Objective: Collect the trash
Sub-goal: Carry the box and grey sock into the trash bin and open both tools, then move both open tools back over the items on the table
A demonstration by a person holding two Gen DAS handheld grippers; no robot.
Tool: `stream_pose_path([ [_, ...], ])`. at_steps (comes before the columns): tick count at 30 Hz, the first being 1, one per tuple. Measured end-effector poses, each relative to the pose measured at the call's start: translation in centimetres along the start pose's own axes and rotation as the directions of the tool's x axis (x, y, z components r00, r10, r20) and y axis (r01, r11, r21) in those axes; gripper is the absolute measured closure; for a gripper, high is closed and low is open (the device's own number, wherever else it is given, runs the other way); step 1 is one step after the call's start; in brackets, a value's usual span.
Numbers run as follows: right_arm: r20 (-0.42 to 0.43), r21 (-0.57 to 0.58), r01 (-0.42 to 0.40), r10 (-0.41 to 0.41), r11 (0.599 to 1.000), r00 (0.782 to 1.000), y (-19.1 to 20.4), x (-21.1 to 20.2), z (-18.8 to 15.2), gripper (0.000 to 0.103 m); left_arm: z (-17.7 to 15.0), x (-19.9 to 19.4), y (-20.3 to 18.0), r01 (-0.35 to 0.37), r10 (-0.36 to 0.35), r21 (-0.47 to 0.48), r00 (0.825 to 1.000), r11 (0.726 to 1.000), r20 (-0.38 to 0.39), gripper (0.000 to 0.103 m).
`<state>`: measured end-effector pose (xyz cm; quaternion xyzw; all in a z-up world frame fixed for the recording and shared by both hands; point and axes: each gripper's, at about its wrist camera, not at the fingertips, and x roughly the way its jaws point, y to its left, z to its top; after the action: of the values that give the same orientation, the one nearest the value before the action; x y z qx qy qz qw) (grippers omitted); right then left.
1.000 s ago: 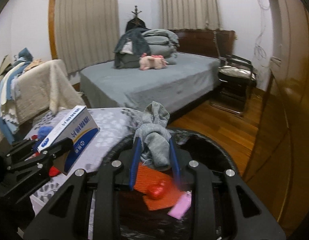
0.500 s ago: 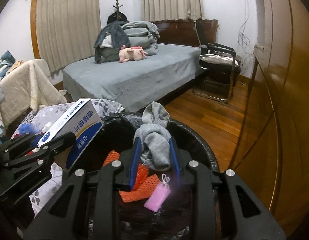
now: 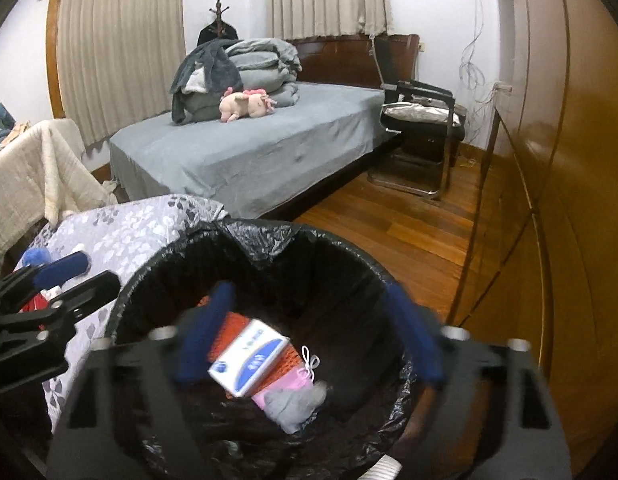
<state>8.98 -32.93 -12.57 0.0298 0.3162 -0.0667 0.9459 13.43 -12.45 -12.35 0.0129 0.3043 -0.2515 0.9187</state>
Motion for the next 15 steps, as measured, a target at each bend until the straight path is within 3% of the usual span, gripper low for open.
stream_pose_path([
  [2, 0.007, 0.008, -0.022, 0.022, 1.000, 1.000, 0.6, -0.2, 0.3, 0.012, 0.0, -1.2, 1.1, -0.026, 0.027, -0.020, 0.999, 0.999, 0.019, 0.020],
  [8, 0.032, -0.023, -0.076, 0.077, 0.997, 0.996, 3.9, -0.8, 1.3, 0.010, -0.4, -5.2, 4.7, -0.120, 0.124, -0.066, 0.990, 0.991, 0.064, 0.012],
  [15, 0.051, -0.082, -0.178, 0.183, 0.981, 0.982, 9.9, -0.6, 2.6, 0.009, -2.0, -9.8, 10.7, -0.276, 0.288, -0.136, 0.954, 0.952, 0.082, 0.011],
])
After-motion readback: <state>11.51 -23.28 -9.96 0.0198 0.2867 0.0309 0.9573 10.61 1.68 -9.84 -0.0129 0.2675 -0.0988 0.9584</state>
